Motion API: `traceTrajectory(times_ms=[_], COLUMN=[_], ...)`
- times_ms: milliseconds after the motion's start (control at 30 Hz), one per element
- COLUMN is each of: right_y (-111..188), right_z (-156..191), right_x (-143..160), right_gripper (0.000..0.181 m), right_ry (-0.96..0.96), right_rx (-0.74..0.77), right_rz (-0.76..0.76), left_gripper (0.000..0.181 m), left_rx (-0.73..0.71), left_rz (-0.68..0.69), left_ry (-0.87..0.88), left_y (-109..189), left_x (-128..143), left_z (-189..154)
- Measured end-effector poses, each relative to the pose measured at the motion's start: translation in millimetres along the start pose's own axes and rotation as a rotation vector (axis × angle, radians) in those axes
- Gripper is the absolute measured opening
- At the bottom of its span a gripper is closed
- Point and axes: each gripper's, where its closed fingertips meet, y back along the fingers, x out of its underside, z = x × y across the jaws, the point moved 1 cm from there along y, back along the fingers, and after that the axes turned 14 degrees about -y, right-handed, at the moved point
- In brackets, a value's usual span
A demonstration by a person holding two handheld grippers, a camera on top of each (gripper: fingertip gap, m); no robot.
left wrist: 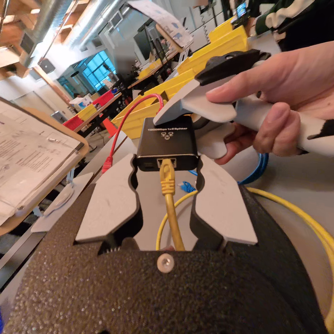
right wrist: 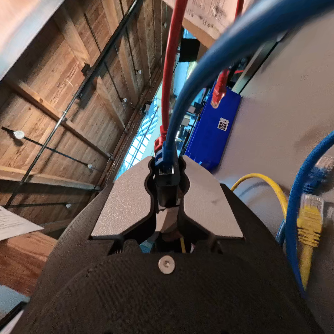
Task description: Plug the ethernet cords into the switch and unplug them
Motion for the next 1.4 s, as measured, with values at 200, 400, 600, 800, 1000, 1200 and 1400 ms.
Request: traceTrajectory(times_ms=[200,400,600,800,1000,1200,1400], right_y=[-4,-10,1,-4,-5,3,0], right_z=[2,6,14,25,23,15,18], right_x=[-4,3,-15,9,21,8,16], right_gripper=[0.024,0.024,0.023,0.023,0.024,0.024,0.023], right_ry=[-0.016,0.112,0.151,0.136,0.063,0.093,0.163], right_rx=[-0.021,0.036,0.032,0.011,0.005,0.039,0.006], right_rz=[-0.059,-0.091,-0.175,-0.119,-0.101,-0.19,0.019], left_gripper=[0.089,0.082,0.07,0.067,0.074,0.072,0.07], left_rx=[0.12,-0.003,-0.047,-0.035,-0.041,-0.13,-0.105], left_rz=[0.105,0.157,0.21,0.095,-0.206,-0.145,-0.094], left_ry=[0.036,0.011,0.05,0.131,0.209,0.156,0.114], left_y=[4,11,43,9,0,-12,-14], left_x=[-2,-4,-35,-21,-36,-27,-25], left_z=[-13,7,27,10,-1,-6,-4])
